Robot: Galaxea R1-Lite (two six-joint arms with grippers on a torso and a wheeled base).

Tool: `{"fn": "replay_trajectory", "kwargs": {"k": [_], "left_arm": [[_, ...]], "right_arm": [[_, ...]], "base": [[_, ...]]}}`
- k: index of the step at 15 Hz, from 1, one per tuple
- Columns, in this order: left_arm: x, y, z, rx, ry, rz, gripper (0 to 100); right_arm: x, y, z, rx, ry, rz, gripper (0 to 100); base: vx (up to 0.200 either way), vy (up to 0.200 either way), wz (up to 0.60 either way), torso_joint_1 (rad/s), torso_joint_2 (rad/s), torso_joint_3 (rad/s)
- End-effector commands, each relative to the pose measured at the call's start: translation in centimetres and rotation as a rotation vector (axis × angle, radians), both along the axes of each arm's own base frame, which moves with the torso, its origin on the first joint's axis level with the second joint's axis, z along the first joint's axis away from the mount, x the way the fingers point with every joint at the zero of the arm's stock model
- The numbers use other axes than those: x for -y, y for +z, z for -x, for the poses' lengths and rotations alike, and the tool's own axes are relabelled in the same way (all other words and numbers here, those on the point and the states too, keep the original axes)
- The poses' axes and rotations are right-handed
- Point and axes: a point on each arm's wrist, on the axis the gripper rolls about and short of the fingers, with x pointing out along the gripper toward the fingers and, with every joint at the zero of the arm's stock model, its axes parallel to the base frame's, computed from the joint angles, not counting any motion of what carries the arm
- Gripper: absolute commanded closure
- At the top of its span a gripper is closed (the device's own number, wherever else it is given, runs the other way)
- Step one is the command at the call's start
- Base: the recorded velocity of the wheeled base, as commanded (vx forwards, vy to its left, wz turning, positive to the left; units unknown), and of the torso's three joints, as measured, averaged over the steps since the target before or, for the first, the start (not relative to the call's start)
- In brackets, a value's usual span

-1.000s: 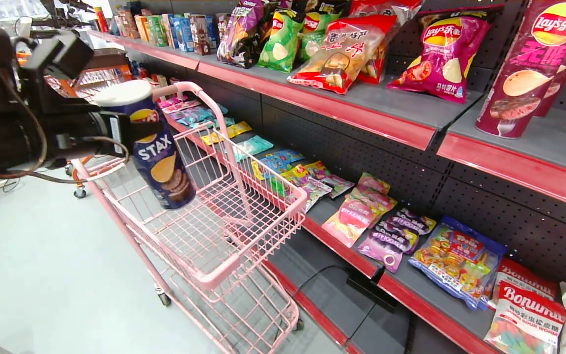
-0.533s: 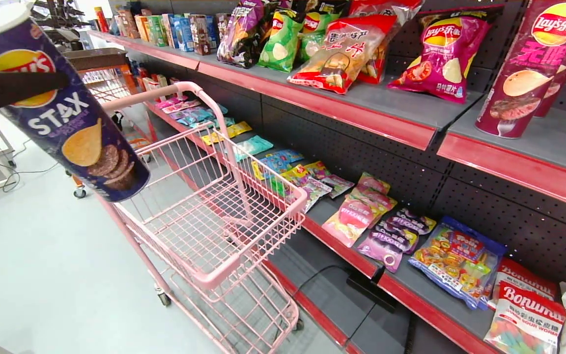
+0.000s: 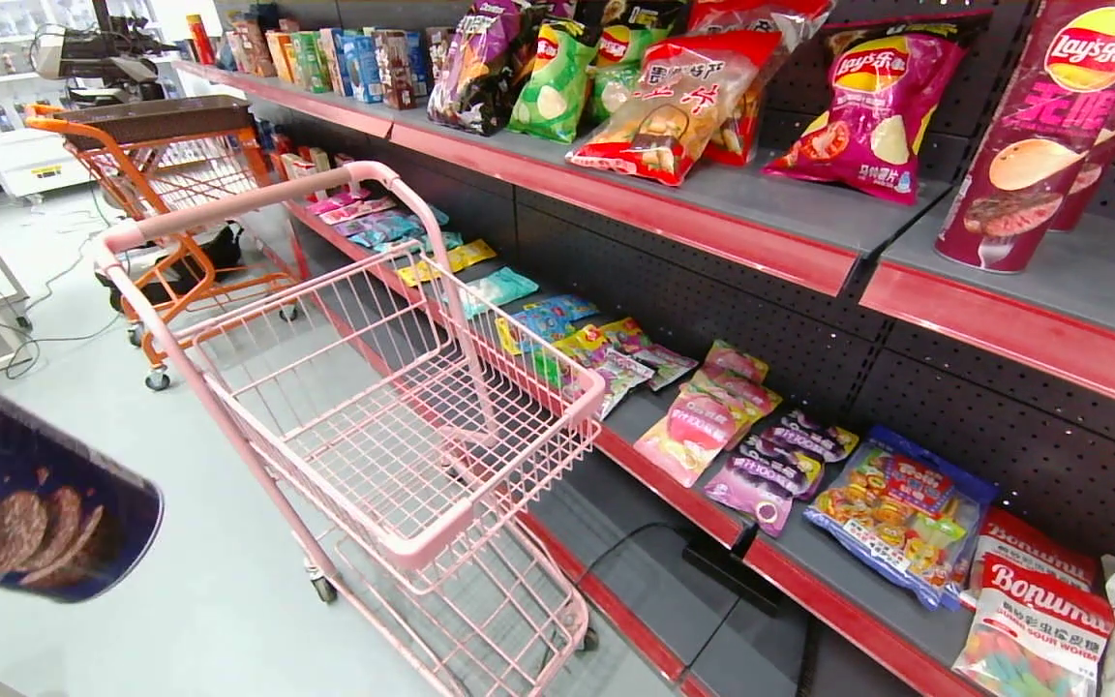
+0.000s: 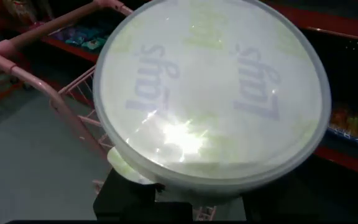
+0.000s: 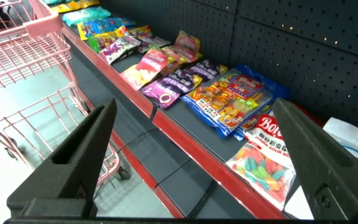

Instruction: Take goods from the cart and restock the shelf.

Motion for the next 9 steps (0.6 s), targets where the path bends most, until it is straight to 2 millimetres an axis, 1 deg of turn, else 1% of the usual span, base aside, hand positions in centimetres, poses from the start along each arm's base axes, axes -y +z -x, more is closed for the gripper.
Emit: {"fn": "replay_trajectory", "kwargs": {"k": [1,3,4,5,7,8,9], "left_arm": [[-0.7,-2.5,3.4,0.062,0.085,0.001,100],[-0.9,-3.7,3.8,0.054,0.152,0.000,100],[-0.9,-3.9,3.9,0.052,0.159,-0.002,100],[-1.0,-4.6,4.3,0.056,0.163,-0.006,100],[-1.2,-5.3,4.9,0.060,0.232,-0.007,100],[-1.4,-5.8,5.0,0.055,0.313,-0.011,100],[-1.5,-6.1,4.9,0.046,0.349,-0.014,100]], "right_arm": [[0.0,0.0,0.0,-0.001,-0.001,0.001,0],[0.0,0.0,0.0,-0.001,-0.001,0.001,0],[0.0,0.0,0.0,-0.001,-0.001,0.001,0],[0.0,0.0,0.0,-0.001,-0.005,-0.001,0],[0.0,0.0,0.0,-0.001,-0.007,-0.001,0],[0.0,0.0,0.0,-0.001,-0.007,-0.001,0],[0.0,0.0,0.0,-0.001,-0.007,-0.001,0]], "base": [[0.000,0.000,0.00,0.000,0.00,0.000],[0.000,0.000,0.00,0.000,0.00,0.000],[0.000,0.000,0.00,0.000,0.00,0.000],[0.000,0.000,0.00,0.000,0.00,0.000],[0.000,0.000,0.00,0.009,-0.03,-0.031],[0.000,0.000,0.00,0.071,-0.27,-0.183],[0.000,0.000,0.00,0.095,-0.37,-0.271]]}}
